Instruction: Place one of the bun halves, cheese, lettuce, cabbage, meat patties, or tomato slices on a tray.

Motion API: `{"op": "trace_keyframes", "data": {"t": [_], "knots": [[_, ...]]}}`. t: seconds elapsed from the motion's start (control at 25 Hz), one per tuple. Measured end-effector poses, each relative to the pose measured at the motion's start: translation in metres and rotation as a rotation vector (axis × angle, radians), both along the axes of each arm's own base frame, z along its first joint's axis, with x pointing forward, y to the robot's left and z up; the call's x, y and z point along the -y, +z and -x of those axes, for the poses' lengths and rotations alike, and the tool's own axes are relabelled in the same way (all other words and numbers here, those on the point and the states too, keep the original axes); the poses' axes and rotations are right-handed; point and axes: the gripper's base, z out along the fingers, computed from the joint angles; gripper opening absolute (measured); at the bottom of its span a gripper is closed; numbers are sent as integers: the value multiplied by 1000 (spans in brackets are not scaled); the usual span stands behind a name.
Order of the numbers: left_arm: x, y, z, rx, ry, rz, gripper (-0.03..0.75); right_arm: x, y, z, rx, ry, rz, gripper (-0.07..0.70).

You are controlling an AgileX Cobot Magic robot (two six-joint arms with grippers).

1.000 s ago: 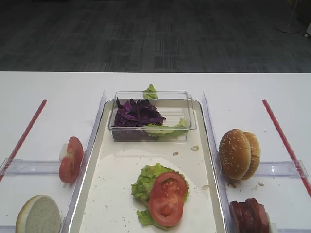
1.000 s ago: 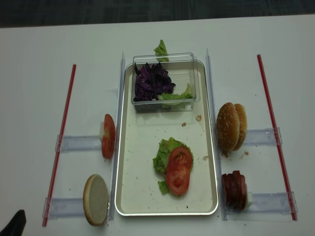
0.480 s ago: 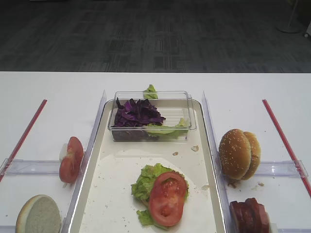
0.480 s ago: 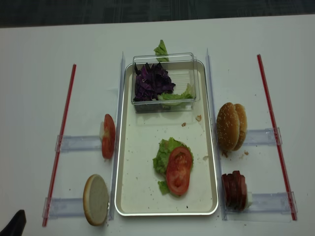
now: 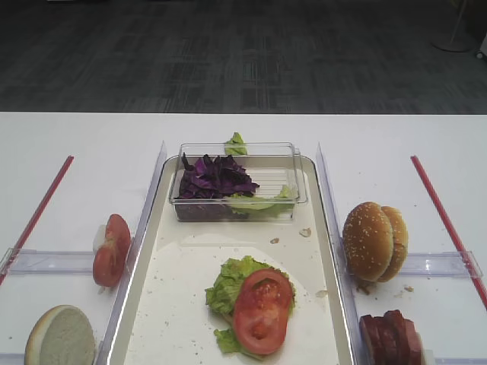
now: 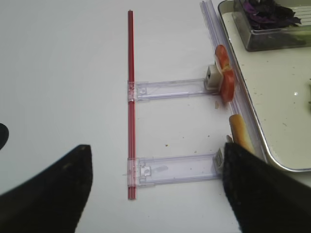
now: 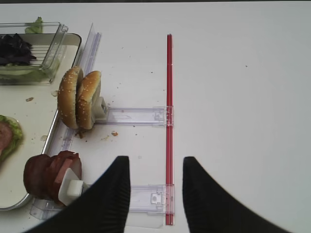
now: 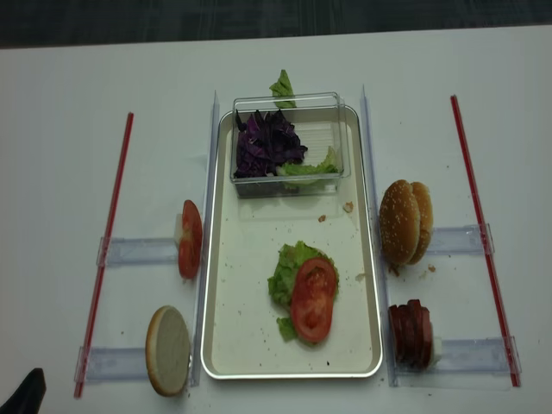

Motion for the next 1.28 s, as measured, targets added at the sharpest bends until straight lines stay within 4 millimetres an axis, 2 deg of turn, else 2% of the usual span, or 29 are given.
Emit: {"op": "trace_keyframes", "data": {"t": [1.28], "knots": [[0, 0, 0, 0, 0, 0, 511, 0, 0, 0, 0, 0, 0, 302]]}}
